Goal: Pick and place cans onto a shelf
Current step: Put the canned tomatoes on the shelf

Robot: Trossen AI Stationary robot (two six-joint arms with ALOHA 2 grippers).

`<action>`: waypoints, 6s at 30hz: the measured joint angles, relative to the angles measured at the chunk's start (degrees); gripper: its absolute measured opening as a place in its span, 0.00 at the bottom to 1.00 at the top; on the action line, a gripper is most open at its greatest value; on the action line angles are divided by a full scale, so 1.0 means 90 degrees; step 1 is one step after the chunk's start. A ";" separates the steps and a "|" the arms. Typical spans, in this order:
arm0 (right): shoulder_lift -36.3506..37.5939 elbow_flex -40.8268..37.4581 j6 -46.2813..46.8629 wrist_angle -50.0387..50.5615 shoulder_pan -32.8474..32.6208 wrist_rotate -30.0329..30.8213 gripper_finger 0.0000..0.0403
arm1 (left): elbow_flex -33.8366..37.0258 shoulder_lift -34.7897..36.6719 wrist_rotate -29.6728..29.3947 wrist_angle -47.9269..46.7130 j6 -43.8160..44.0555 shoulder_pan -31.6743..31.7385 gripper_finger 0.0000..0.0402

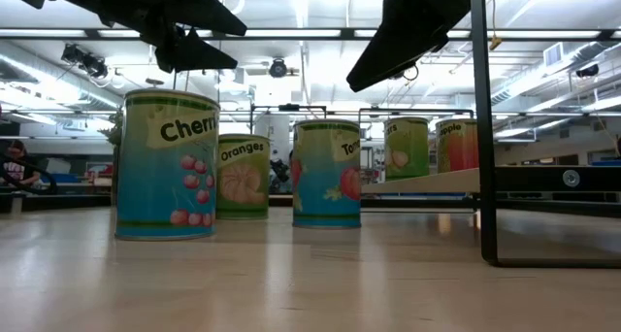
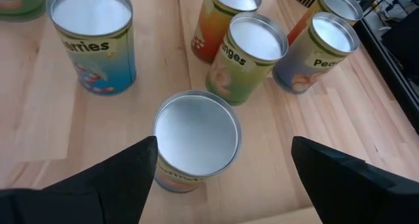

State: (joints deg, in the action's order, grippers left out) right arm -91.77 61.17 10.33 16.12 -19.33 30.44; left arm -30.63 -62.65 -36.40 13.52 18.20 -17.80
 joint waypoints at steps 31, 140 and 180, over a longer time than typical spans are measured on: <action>0.0002 -0.0272 -0.0631 -0.0877 0.0023 -0.0732 0.90 | 0.0000 0.0272 0.0503 -0.1169 0.0459 -0.0160 0.99; -0.1552 0.2872 -0.0275 0.2911 0.0767 -0.1741 0.83 | 0.0000 0.0211 0.0534 0.0674 -0.1925 0.0481 0.99; 0.2979 -0.1529 0.2565 0.3968 0.1040 -0.0167 0.94 | 0.0000 0.0211 0.0527 0.0549 -0.1715 0.0495 0.99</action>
State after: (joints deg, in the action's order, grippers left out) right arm -64.95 47.41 33.41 51.83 -9.98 28.93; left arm -30.63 -60.75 -31.66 18.46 2.76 -13.34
